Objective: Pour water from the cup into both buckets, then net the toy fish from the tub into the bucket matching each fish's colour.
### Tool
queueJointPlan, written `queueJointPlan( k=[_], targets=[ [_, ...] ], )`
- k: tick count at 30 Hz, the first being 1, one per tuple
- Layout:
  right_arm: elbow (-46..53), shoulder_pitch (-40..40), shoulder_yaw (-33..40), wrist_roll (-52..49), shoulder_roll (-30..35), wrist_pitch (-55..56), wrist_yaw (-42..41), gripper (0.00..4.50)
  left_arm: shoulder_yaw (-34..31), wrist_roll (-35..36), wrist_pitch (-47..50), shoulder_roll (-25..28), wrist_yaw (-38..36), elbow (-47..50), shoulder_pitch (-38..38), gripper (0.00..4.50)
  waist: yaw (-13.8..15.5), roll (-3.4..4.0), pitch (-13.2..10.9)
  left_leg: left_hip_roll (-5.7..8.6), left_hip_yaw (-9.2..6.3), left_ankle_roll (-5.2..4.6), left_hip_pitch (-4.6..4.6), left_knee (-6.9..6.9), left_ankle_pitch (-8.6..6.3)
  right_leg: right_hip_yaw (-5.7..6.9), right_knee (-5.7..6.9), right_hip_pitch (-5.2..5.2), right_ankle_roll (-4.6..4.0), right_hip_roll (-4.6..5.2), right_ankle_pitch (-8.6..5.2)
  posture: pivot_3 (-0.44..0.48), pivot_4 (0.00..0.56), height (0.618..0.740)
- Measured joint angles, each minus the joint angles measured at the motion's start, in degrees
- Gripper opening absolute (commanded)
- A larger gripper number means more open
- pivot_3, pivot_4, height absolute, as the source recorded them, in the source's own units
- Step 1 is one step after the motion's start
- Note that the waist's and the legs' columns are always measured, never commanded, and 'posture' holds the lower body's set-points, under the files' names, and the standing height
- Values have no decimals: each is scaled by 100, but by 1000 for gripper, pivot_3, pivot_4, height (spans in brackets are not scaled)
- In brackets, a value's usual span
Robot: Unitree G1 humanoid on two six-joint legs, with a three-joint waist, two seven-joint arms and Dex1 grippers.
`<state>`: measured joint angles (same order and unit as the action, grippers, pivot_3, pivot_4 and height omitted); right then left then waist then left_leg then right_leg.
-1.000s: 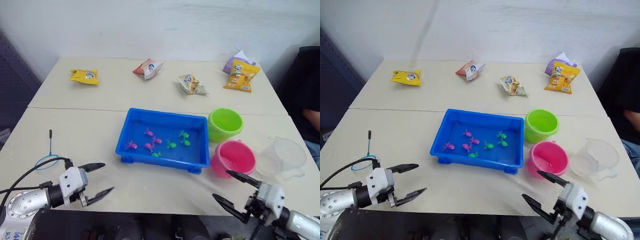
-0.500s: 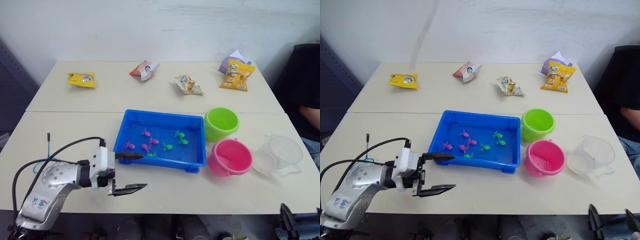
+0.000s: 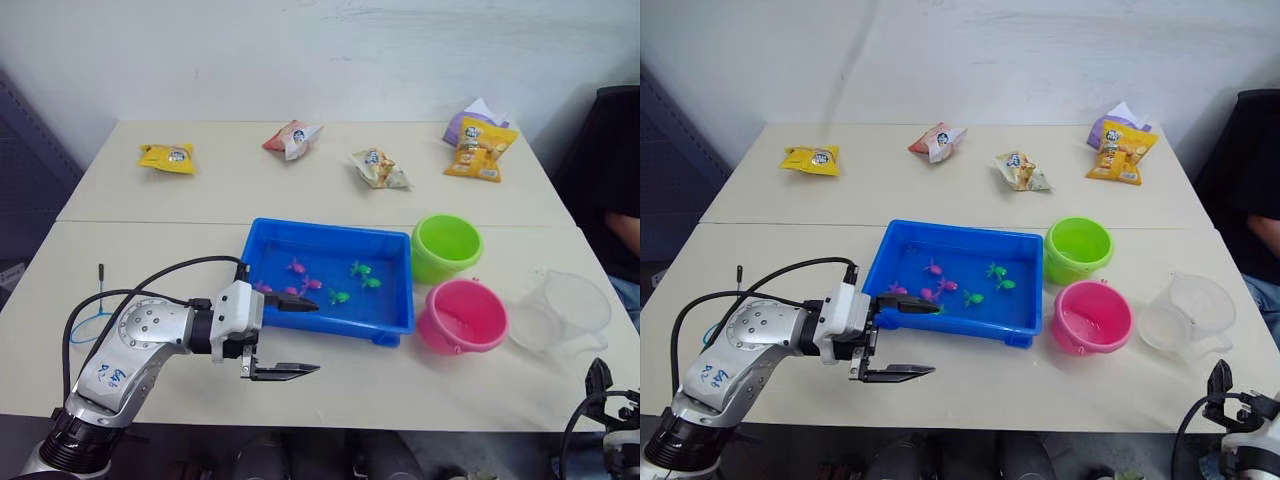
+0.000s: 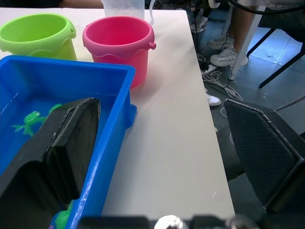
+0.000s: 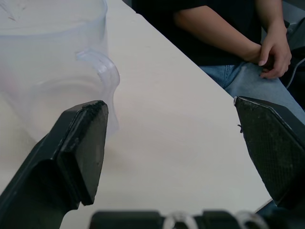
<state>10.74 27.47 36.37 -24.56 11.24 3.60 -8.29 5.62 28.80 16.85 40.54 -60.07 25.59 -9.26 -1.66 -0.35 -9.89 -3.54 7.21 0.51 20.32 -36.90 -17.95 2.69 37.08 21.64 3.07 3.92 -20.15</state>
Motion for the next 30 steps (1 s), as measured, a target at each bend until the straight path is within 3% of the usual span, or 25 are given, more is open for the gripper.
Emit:
queueJointPlan(
  k=[9, 30],
  targets=[
    [-572, -538, -2, 112, 0, 148, -3, 4500, -5, -86, 63, 0, 86, 73, -73, 4469, -6, 0, 0, -2, 1, 8, 0, -1, 4, -5, 1, -1, 10, -9, 2, 0, 150, 739],
    [-625, -692, -91, -75, 40, -240, -243, 4500, -13, -206, 33, -51, 177, 46, 38, 4469, -5, 1, -1, -9, 0, 12, 0, 4, 3, -9, -3, -1, 10, -17, 2, 0, 150, 739]
  ],
)
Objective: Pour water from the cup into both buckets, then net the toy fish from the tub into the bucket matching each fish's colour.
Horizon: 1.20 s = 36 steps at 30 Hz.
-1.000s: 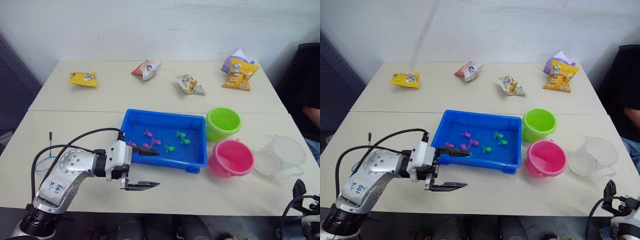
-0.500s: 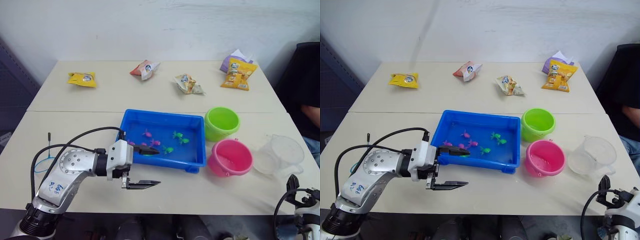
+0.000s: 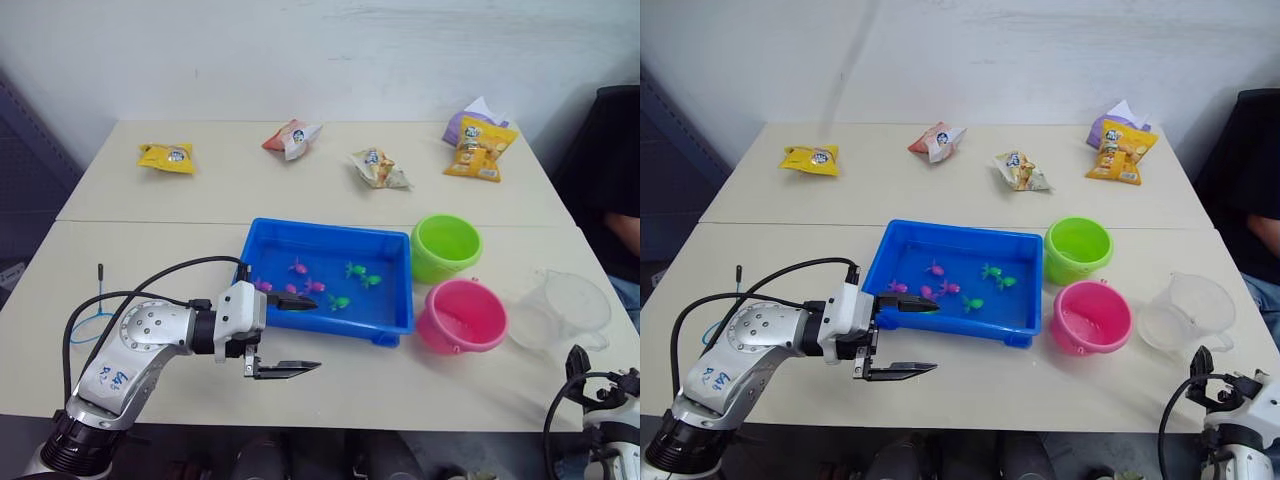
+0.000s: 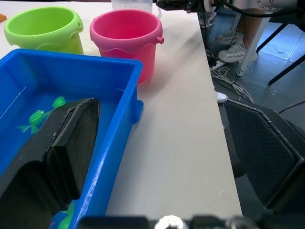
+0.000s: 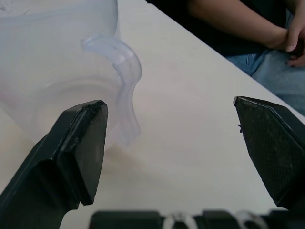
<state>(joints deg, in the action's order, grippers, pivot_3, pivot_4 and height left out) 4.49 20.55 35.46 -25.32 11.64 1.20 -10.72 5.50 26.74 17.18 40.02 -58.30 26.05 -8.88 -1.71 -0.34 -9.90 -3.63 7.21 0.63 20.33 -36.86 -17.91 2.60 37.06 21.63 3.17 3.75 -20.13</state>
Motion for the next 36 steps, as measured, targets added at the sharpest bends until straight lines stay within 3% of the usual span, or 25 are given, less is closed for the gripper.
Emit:
queueJointPlan(
  k=[16, 19, 26, 36],
  targets=[
    [-687, -1089, 119, 51, 71, -6, 779, 4500, -1, -50, -30, -78, 147, 0, -7, 4469, -12, 2, -2, -1, 1, 9, 0, 1, 5, -1, 0, 1, 0, -3, 0, 0, 150, 739],
    [-729, -1236, 115, 44, 72, -5, 807, 3644, -2, -73, -32, -89, 202, 0, -7, 4500, -15, 2, -2, -1, 1, 9, 0, 1, 5, -1, 0, 2, 0, -4, 0, 0, 150, 739],
    [-743, -1536, 136, -557, 45, -363, 835, 81, -11, -123, -63, -91, 263, 1, -6, 4500, -9, 2, -2, -2, 0, 10, 0, 3, 6, -1, -2, 2, 1, -6, 1, 0, 150, 739],
    [-213, -1455, 351, -1193, 182, -1161, 1066, 31, -49, -226, -218, -232, 322, -229, -74, 4500, -4, 16, -11, -2, 1, 10, 9, 10, 6, -2, -7, 13, 3, -8, 2, 0, 150, 739]
  ],
)
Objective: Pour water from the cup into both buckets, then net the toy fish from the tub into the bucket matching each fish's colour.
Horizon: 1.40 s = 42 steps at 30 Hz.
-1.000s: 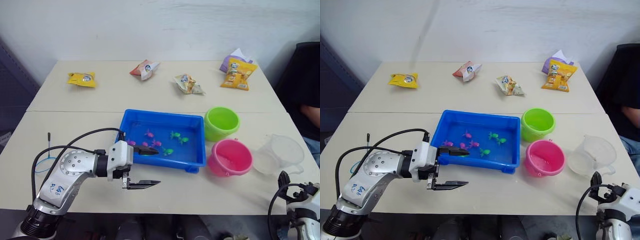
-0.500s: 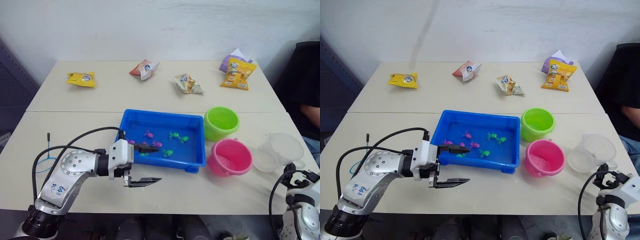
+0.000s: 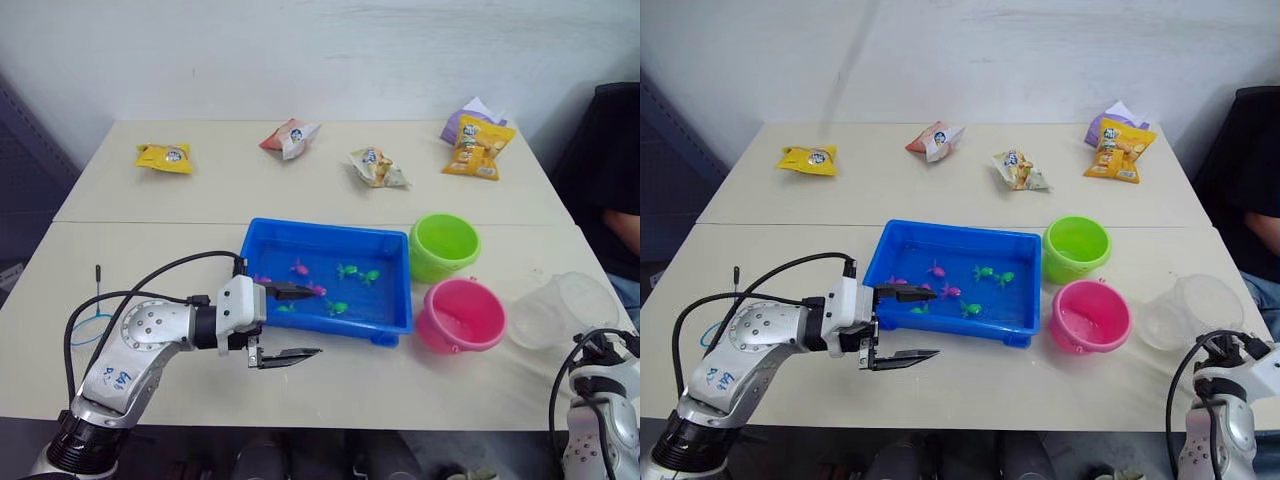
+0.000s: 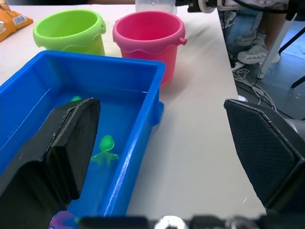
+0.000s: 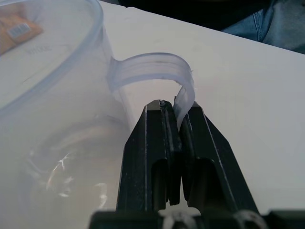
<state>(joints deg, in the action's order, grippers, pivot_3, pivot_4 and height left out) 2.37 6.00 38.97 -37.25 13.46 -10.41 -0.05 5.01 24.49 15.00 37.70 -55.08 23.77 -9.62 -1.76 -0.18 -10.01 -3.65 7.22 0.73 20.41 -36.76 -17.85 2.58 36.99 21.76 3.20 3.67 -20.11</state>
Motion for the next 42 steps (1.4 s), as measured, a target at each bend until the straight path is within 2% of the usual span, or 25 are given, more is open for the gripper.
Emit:
queueJointPlan(
  k=[9, 16, 28, 42],
  targets=[
    [1606, 882, -36, 310, 1421, -546, -756, 31, 81, -19, -177, -287, -134, -419, -209, 4500, 13, 1, -9, 1, 21, 14, 10, 21, 9, -38, -2, 31, 19, -22, -2, 0, 150, 739],
    [2294, 1411, -44, 1666, 2431, -231, -1429, 31, 283, 252, 88, -678, -413, -767, -648, 4500, 25, -30, -27, 8, 81, 12, 18, 36, 22, -104, 0, 72, 48, -32, 9, 0, 150, 739],
    [2528, 1464, -440, 3846, 2674, 691, -1720, 31, 307, 443, 373, -1028, -681, -1008, -1031, 4500, 19, -44, -33, 9, 126, 11, 1, 27, 23, -152, 0, 77, 62, -38, 13, 0, 150, 739],
    [2188, 1113, -717, 4986, 2641, 1462, -1668, 31, 273, 565, 617, -1151, -680, -1128, -1264, 4500, 14, -46, -34, 7, 130, 10, 1, -1, 23, -159, 17, 77, 62, -41, 13, 0, 150, 739]
  ],
)
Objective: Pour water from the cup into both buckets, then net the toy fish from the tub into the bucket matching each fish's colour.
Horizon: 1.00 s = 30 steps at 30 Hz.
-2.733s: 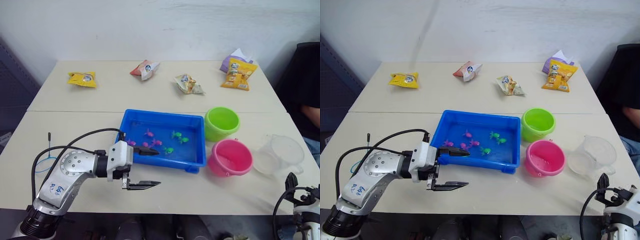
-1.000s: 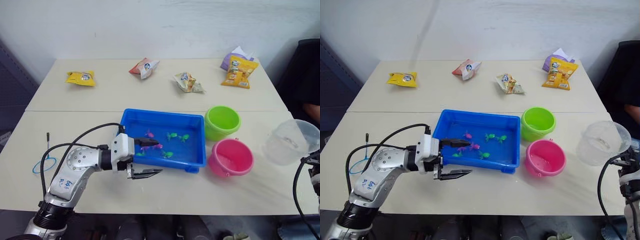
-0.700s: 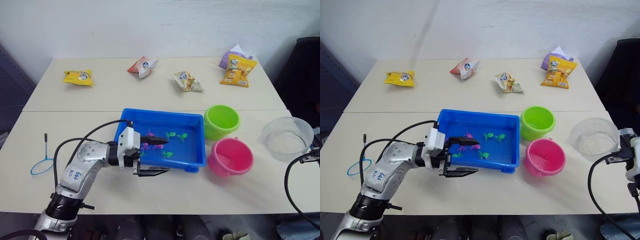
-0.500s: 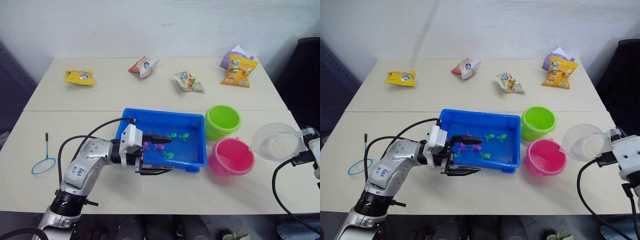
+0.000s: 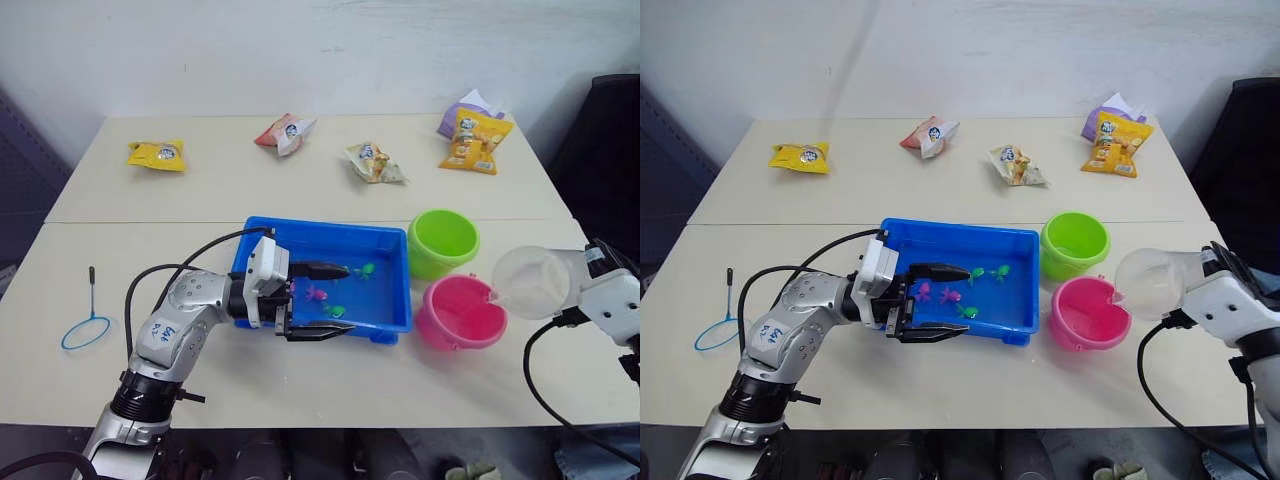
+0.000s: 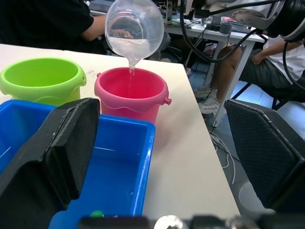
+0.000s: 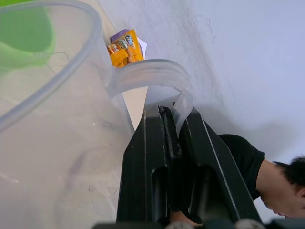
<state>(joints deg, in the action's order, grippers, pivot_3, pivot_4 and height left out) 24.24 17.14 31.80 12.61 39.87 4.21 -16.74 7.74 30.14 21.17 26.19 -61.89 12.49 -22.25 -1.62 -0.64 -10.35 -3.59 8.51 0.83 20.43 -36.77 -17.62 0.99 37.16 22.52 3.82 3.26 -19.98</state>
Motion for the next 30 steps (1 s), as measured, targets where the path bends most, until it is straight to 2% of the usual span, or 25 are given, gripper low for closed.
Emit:
queueJointPlan(
  k=[15, 30],
  targets=[
    [-214, -108, -135, 558, -25, 832, 118, 31, 4, -14, -86, -68, -2, -100, -4, 4500, -2, 0, 0, -2, 0, -2, 0, -26, -2, -4, 23, 0, 0, -1, 0, 0, 150, 739],
    [-224, -256, -228, 1011, -91, 1131, 355, 31, 7, -113, -197, -68, 5, -156, -5, 4500, 0, 0, 0, -2, 1, -2, 0, -32, -2, -5, 27, 0, 0, 0, 0, 0, 150, 739]
  ],
)
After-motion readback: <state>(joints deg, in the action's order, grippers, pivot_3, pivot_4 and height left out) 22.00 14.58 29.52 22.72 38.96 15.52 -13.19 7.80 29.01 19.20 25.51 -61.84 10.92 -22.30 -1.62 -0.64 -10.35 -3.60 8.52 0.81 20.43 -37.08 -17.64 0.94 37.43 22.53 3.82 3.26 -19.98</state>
